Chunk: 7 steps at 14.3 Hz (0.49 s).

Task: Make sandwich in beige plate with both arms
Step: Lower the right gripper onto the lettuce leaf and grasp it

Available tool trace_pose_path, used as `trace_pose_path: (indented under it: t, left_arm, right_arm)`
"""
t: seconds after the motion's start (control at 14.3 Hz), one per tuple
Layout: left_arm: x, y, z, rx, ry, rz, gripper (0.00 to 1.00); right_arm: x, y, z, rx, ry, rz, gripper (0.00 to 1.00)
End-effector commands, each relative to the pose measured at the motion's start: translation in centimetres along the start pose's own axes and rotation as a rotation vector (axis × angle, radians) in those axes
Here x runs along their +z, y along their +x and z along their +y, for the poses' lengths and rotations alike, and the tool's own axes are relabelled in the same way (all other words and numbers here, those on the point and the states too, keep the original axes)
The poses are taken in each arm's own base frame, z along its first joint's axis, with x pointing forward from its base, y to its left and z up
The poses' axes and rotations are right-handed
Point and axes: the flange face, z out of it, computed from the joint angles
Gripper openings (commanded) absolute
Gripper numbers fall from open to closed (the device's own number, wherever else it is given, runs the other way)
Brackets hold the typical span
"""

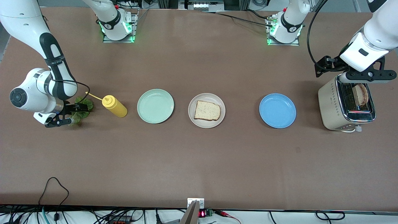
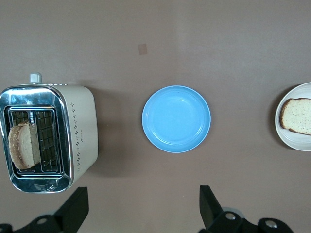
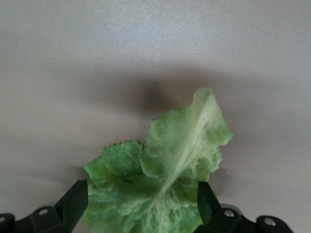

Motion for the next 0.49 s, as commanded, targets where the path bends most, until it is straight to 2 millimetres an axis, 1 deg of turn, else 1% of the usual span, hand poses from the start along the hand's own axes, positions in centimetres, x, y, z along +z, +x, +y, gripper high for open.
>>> trace_pose_path:
  t: [0.0,0.07,0.14,0.21,0.28,0.42]
  left_arm:
    - [-0.42,0.19,-0.06,0.001,-0.021,-0.007,1.0]
    - [-0.41,0.2,-0.14,0.0,-0.021,-0.007,1.0]
    - [-0.42,0.19,-0.06,0.001,-0.021,-0.007,1.0]
    - [-0.42,0.19,-0.06,0.001,-0.021,-0.007,1.0]
    - [-0.5,0.14,-0.06,0.001,-0.021,-0.006,1.0]
    - [-0.42,0.19,-0.06,0.001,-0.021,-0.007,1.0]
  right_arm:
    - [0.62,-0.48,-0.04,0.017,-0.011,0.01,0.85]
    - [0.61,-0.47,-0.03,0.01,-0.012,0.011,0.68]
    - [0.61,-0.5,0.05,0.01,-0.012,0.011,0.49]
    - [0.61,-0.5,0.05,0.01,-0.012,0.011,0.36]
    - [0.61,-0.5,0.05,0.01,-0.011,0.012,0.25]
    - [0.49,-0.47,0.05,0.001,-0.012,0.012,0.14]
